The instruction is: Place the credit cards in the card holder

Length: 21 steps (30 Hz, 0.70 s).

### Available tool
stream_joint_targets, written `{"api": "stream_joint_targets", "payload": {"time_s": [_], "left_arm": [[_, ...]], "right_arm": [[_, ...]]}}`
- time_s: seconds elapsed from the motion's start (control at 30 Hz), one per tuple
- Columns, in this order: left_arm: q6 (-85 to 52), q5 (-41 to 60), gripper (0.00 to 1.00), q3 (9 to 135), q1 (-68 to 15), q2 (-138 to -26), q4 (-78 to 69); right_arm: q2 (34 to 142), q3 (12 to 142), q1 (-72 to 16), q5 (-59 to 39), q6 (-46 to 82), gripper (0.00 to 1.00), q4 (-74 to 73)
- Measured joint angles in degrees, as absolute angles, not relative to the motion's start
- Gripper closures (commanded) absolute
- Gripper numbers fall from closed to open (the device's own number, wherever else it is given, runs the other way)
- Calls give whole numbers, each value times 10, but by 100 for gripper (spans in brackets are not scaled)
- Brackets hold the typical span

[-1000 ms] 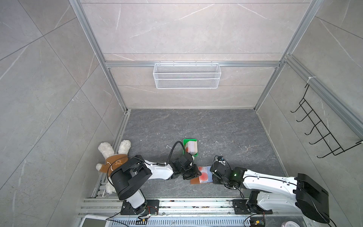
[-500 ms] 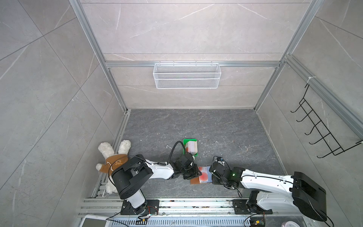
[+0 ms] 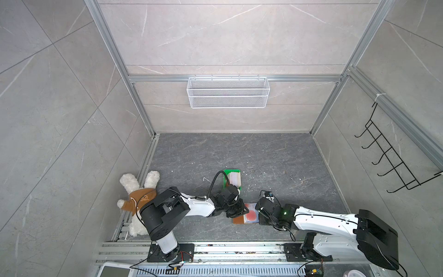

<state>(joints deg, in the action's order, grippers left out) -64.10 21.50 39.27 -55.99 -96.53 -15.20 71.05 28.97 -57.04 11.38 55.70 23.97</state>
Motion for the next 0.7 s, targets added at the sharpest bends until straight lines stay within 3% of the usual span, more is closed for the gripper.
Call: {"api": "stream_joint_targets", "payload": {"time_s": [0.7], "left_arm": [[-641,210,77,406,-566,-972,-139]], "right_arm": [[703,287,-570,114,557,93,237]]}}
